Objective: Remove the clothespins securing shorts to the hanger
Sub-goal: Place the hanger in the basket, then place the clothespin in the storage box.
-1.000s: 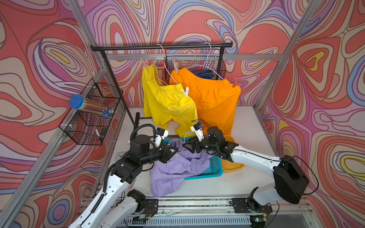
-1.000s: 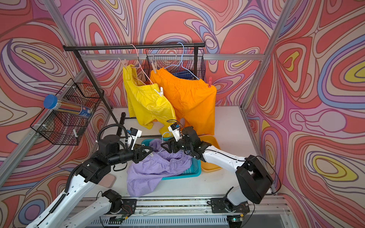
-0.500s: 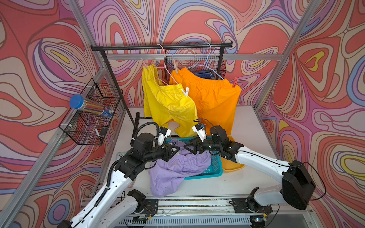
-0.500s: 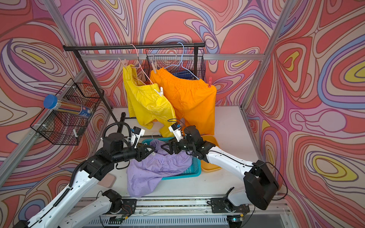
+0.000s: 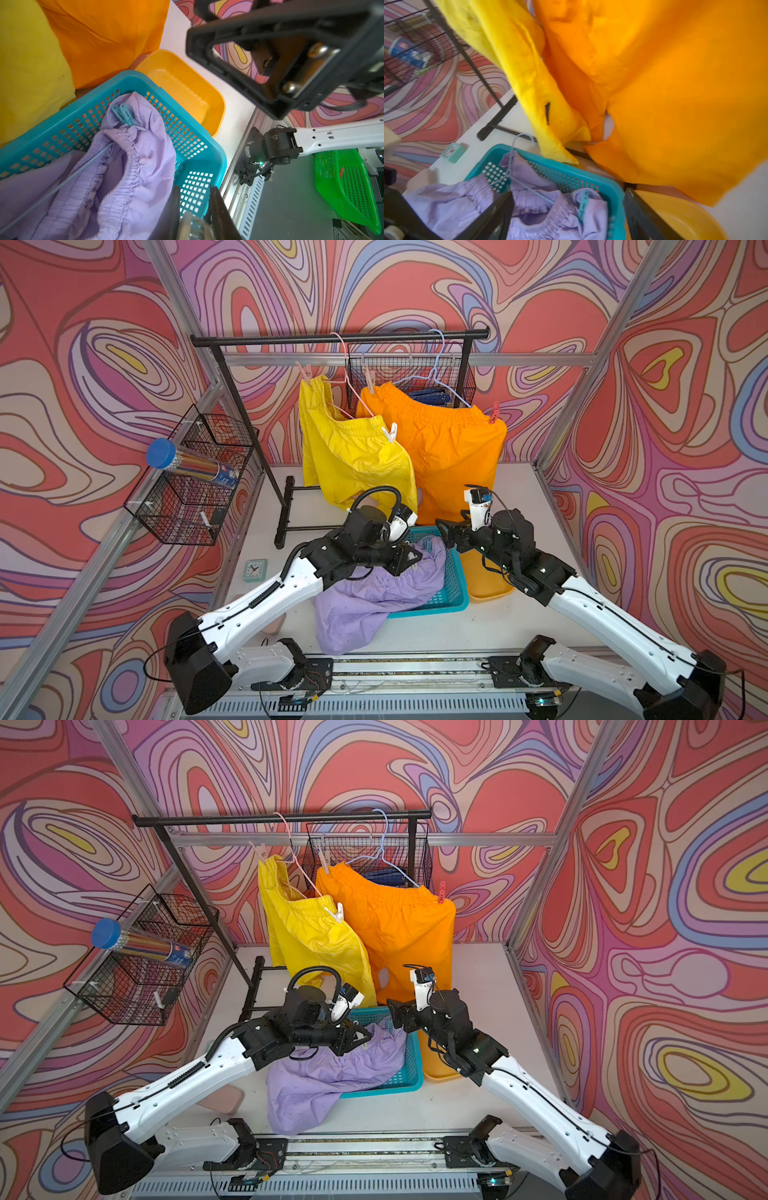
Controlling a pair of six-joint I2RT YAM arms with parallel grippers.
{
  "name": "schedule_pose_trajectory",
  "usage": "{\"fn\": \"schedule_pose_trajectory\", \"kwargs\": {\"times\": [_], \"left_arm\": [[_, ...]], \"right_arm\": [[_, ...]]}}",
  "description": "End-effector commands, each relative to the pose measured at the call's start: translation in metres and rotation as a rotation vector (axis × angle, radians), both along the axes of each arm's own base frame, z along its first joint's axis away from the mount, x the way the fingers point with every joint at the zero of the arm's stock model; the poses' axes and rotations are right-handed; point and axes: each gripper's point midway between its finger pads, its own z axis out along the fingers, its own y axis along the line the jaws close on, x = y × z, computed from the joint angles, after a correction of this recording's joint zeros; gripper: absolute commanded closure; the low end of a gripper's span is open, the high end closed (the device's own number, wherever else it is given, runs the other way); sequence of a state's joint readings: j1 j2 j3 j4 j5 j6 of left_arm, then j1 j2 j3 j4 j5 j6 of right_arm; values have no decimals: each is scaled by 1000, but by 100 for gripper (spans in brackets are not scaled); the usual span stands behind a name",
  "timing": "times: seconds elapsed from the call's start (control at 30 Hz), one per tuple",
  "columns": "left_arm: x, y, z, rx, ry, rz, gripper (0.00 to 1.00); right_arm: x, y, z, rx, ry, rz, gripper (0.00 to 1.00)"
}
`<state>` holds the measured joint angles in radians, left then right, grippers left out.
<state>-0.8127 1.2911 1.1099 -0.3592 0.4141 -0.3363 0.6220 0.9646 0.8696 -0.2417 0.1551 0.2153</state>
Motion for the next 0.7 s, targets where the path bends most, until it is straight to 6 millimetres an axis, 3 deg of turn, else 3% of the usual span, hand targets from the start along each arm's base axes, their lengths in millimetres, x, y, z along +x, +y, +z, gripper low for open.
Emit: {"fn": "schedule_pose_trajectory", "kwargs": {"times": [0.0, 0.2, 0.23, 0.27, 0.47, 0.67], "left_arm": [[12, -33, 23, -61, -66, -43, 100], [27, -94, 16, -75, -45, -116, 100], [30, -102, 14, -79, -36, -121, 100], [34, -111, 11, -82, -28, -125, 100], [45, -152, -1, -81, -5, -164, 100], [59, -175, -17, -67, -1, -151, 100]], "right_arm": [[-5, -52, 8, -93, -41, -210, 14], [-27, -95, 34, -5, -144, -365, 13], [-31, -97, 37, 13, -161, -366, 4], [-33, -100, 38, 28, -178, -371, 2], [-42, -115, 40, 51, -190, -425, 2], [-48, -120, 41, 73, -219, -433, 2]]}}
